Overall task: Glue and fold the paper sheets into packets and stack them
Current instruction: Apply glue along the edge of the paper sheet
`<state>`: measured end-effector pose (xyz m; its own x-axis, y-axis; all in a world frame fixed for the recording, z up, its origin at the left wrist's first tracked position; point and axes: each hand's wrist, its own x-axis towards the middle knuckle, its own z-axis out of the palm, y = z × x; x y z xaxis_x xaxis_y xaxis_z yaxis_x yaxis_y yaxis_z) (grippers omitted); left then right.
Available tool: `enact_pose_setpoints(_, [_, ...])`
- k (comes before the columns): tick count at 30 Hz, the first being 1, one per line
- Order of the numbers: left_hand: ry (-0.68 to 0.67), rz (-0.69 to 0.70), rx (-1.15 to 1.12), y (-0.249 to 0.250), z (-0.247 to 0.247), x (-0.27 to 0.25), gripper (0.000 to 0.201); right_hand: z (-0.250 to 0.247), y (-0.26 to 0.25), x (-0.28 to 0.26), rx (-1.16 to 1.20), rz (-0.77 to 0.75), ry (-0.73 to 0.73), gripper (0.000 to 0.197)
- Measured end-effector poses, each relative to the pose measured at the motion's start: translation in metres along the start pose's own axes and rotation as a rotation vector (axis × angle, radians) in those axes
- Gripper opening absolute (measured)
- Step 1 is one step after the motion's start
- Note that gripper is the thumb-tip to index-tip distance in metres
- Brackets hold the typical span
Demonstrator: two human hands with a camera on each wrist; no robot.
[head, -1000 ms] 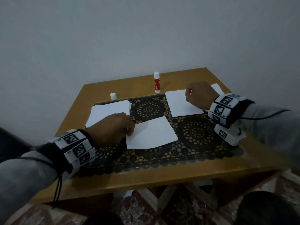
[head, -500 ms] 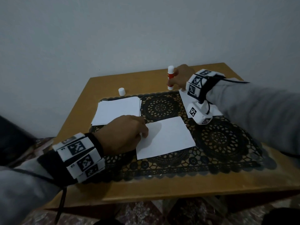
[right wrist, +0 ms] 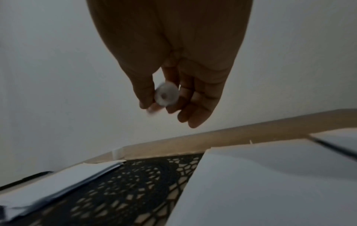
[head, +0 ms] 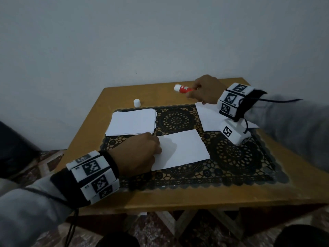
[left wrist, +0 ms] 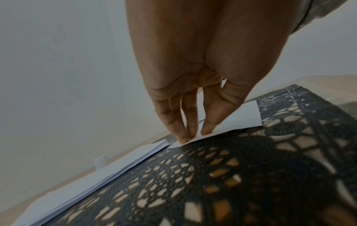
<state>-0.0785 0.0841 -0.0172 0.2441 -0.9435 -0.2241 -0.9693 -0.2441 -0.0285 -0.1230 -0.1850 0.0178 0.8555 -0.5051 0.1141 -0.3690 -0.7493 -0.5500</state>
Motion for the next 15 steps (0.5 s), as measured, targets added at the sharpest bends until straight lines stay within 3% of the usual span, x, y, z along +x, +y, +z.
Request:
enact_pose_setpoints(2, [-0.013,-0.011,-0.001,0.004,-0.003,-0.002,0.047,-0.010,-0.001,-0.011,0.082,-0.014,0.005,0.039])
enact_pose_setpoints(8, [-0.047,-0.068,-0.047,0.011,-0.010,-0.007,0.051,-0.021,-0.007,-0.038,0.725,0.120,-0.043,0.036])
enact_pose_setpoints(12, [-0.052,-0.091,-0.082,0.015,-0.010,-0.010,0.041,-0.014,-0.015,-0.051,0.875,0.131,-0.097,0.020])
enact_pose_setpoints(15, [-0.030,-0.084,-0.102,0.015,-0.006,-0.013,0.037,-0.005,-0.019,-0.051,0.784,0.137,-0.050,0.024])
